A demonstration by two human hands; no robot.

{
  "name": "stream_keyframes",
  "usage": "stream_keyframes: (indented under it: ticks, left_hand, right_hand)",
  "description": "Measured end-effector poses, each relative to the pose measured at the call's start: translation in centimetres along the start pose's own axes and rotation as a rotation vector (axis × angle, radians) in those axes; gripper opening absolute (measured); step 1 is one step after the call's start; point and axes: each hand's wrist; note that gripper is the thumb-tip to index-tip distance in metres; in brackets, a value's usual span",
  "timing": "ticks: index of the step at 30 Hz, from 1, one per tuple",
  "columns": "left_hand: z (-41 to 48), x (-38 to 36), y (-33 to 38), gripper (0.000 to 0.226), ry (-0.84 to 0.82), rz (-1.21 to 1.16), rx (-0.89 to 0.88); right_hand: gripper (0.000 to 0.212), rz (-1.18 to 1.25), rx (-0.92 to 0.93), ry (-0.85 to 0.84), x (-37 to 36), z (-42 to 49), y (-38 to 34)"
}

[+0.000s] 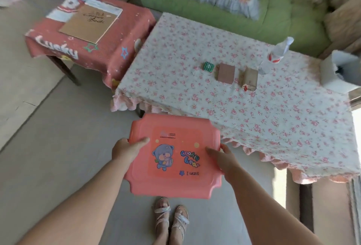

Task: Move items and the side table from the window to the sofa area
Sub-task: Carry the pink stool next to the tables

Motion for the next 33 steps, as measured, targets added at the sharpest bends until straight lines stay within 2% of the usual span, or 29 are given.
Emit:
stream_keyframes:
  ticks: [3, 13, 18, 23, 31, 33]
  left_hand:
    - [-0.6, 3.6, -0.6, 0.040, 0.034, -0.050, 0.009]
    - [1.5, 17.4, -4.0, 0.053, 0.137, -0.198, 0.057]
    - [4.9, 25.8, -6.1, 0.060, 0.136, -0.235, 0.033]
    - [8.9, 35.6, -9.1, 0.063, 0.142, -0.275, 0.036]
    - [15.8, 45.6, -10.5, 0.060, 0.221, -0.259, -0.013]
    - [18.1, 47.5, -10.6, 0.061, 0.237, -0.252, -0.013]
  right_hand:
    - [0.068, -0.055, 0.034, -0.058, -2.6, -1.3, -2.0]
    - [0.064, -0.198, 0.166, -0.172, -15.8, -6.5, -8.6]
    - [0.061, -0.198, 0.232, -0.180, -24.6, -9.0, -11.0]
    - [0.067, -0.191, 0.255, -0.176, -35.2, -11.6, -12.8]
    - [0.059, -0.208, 0.288, -0.197, -47.3, -11.9, -15.4]
    - [0.066, -0.246, 0.290, -0.203, -50.1, -11.2, -16.3]
Point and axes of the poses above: each hand's wrist, its own z-axis towards the middle knuckle, its own x-axis out of the back of the hand, y = z × x, and after that the axes turned 13 degrees about z, right-handed
